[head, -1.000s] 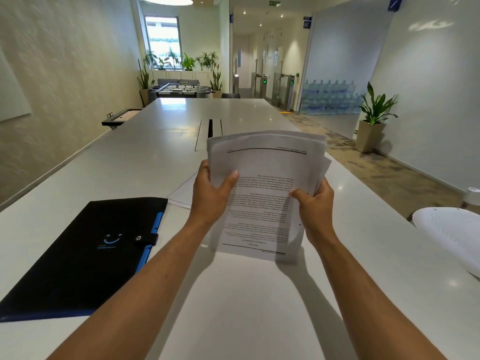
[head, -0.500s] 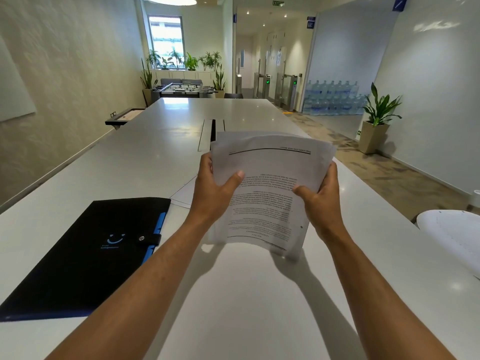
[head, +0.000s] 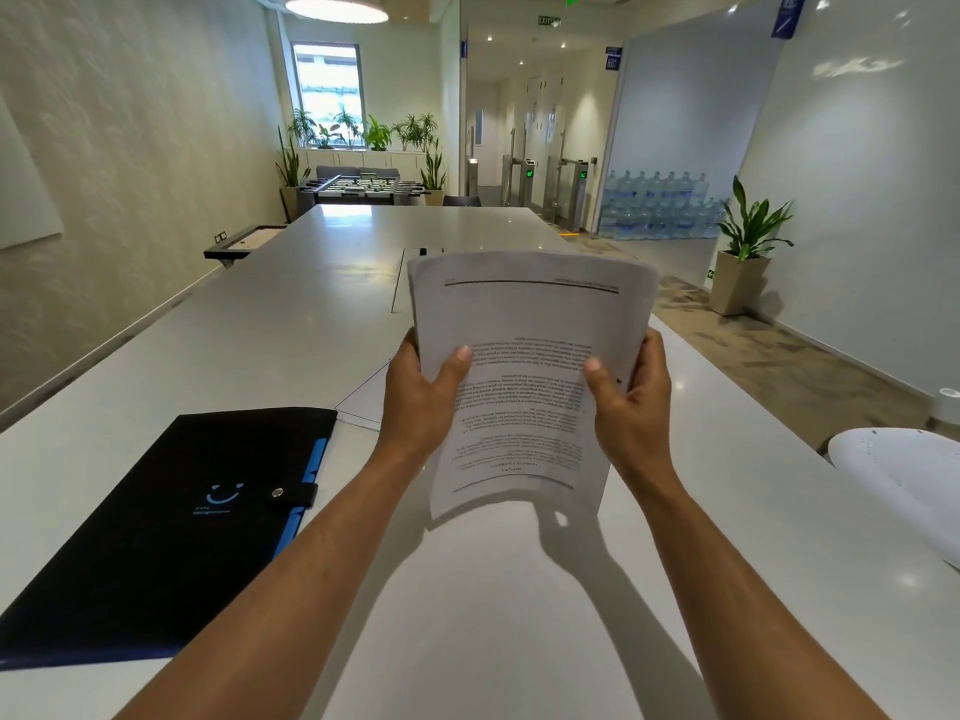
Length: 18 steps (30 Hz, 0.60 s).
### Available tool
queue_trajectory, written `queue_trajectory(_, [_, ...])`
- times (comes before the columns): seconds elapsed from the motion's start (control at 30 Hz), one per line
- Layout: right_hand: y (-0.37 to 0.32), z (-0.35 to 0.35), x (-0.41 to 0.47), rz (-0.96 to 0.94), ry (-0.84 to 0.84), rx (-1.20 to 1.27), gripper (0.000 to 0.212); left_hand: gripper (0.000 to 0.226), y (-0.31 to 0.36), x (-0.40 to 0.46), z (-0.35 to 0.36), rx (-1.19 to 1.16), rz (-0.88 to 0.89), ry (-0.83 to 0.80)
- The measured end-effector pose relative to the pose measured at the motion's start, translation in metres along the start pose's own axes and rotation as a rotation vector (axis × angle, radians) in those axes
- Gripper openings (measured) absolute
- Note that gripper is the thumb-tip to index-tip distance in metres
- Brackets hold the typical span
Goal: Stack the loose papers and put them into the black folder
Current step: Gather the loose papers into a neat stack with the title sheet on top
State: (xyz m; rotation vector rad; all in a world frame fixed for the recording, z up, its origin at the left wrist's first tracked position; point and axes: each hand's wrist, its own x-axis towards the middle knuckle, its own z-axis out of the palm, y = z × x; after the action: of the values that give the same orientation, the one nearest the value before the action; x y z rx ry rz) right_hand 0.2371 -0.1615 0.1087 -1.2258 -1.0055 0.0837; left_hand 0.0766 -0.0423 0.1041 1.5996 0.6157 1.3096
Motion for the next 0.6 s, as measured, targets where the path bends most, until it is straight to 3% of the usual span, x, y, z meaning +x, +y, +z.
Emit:
queue_trajectory(0.17, [0.002, -0.01, 0.003, -0.016, -0.004, -0.001, 0.054, 0.05, 0.009, -0.001, -0.006, 0.08, 0.062, -0.004])
queue_trajectory(0.33, [-0.005, -0.01, 0.006, -0.06, 0.02, -0.014, 0.087, 0.084, 0.027, 0.002, -0.006, 0.126, 0.289, -0.007])
queue_trajectory(0.47, [-0.013, -0.007, 0.013, -0.189, 0.024, -0.092, 0.096, 0.065, 0.033, 0.008, -0.003, 0.25, 0.425, -0.008])
queue_trajectory(0.6, [-0.015, -0.006, 0.018, -0.211, -0.007, -0.193, 0.067, 0.041, 0.033, 0.012, -0.003, 0.313, 0.465, 0.057])
